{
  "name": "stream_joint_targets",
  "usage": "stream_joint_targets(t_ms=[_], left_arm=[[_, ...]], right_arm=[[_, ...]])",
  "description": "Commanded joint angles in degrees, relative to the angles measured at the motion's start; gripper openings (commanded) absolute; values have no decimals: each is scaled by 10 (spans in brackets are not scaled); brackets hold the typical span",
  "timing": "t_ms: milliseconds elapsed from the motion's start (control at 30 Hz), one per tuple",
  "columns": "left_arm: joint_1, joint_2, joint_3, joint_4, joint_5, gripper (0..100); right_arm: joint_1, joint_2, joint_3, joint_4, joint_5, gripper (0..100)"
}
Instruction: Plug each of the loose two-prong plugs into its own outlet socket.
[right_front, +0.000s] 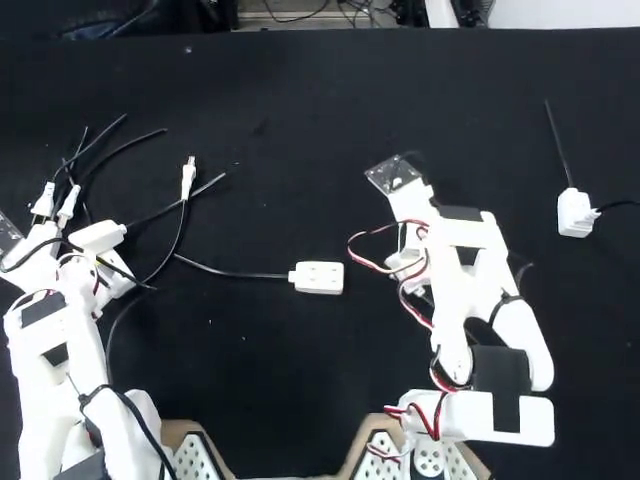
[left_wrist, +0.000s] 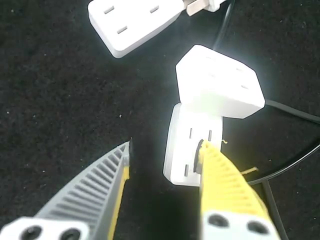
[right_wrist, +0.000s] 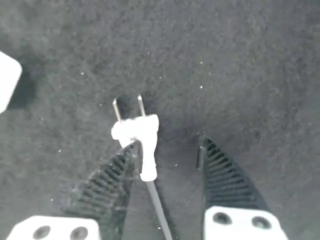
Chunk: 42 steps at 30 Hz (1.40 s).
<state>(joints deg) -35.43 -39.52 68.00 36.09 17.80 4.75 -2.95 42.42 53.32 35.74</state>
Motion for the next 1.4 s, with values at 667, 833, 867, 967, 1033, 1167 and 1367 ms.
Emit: stream_joint_targets(t_ms=[667,833,867,967,1033,1167,1367], left_arm=[[-3,-9,-1,-9,4,216],[-3,-9,-1,-9,4,216],[-3,-9,-1,-9,4,216],[-3,-9,-1,-9,4,216],[-3,-9,-1,-9,4,216],[-3,-8,-1,-9,4,216],[-3,-7,-1,-9,4,216]], right_arm=[[-31,8,14,19,78,128],[-26,-35,16,40,77,21],[-25,-51,15,55,77,9],[-21,-121,18,91,77,14],[-21,-156,25,103,73,18],[-25,-169,71,62,36,65],[-20,-136,110,-25,20,186]])
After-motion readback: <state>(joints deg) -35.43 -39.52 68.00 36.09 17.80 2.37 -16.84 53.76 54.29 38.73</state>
